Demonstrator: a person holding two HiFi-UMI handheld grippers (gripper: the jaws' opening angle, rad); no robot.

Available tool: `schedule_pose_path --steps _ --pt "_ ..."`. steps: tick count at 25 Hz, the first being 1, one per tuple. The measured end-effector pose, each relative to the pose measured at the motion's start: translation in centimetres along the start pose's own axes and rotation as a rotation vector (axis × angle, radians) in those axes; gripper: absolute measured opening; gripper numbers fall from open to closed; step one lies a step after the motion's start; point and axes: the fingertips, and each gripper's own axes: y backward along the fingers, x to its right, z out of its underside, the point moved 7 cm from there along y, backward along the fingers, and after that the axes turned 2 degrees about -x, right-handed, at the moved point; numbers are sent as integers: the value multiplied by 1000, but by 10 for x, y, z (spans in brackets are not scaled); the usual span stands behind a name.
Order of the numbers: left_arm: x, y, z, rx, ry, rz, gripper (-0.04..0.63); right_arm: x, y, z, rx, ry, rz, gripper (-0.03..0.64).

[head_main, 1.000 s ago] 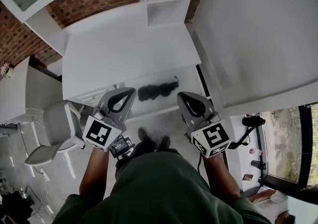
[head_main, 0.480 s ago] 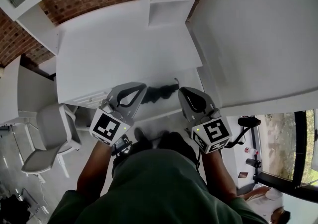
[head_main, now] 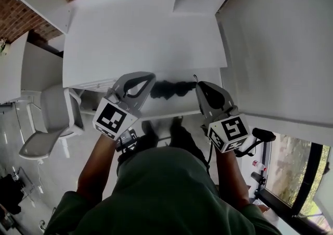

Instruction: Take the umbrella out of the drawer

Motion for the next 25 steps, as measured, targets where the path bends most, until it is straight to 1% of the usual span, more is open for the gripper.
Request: schedule_pose_path --steps 7,12,15,20,25 --pt "-13 -30 12 -54 37 -62 3 36 -34 12 -47 12 -108 26" --pt "-18 -48 37 -99 73 -82 3 51 -66 33 -97 45 -201 38" --pt "-21 -61 60 -152 82 -77 5 61 -84 51 -136 76 -250 43" --pt "-19 -82 106 -253 106 -53 38 74 -113 96 -239 140 -319 62" --pt "-15 -105 159 -368 88 16 88 84 -141 145 -358 207 -384 98"
